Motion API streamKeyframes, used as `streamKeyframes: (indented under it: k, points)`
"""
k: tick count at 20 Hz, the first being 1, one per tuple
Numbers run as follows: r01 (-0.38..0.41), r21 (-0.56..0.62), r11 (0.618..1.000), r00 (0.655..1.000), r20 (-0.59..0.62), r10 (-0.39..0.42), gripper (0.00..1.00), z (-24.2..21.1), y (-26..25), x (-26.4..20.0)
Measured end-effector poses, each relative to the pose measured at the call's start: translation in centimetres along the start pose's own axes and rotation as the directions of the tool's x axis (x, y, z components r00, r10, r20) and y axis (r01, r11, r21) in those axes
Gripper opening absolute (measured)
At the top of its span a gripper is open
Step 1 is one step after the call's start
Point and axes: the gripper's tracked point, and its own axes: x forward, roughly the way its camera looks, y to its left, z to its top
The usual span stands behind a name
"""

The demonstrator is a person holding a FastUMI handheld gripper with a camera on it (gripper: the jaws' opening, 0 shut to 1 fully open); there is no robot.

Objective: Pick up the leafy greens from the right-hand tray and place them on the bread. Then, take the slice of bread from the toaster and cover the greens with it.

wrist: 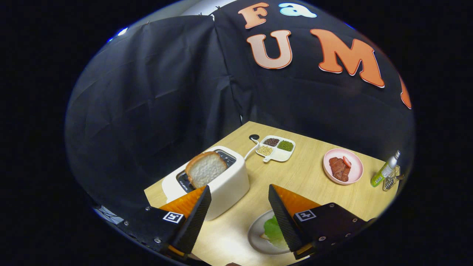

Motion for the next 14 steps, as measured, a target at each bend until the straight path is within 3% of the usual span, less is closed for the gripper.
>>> streamKeyframes:
  k: [5, 9, 14]
  points:
    - [-0.053, 0.059, 0.997, 0.998, -0.025, 0.055, 0.94, 2.2, 3.3, 1.3]
    - [-0.055, 0.066, 0.996, 0.997, -0.051, 0.059, 0.95, 3.0, 4.6, 2.7]
    - [-0.059, 0.161, 0.985, 0.992, -0.098, 0.075, 0.96, 3.5, 6.1, 4.5]
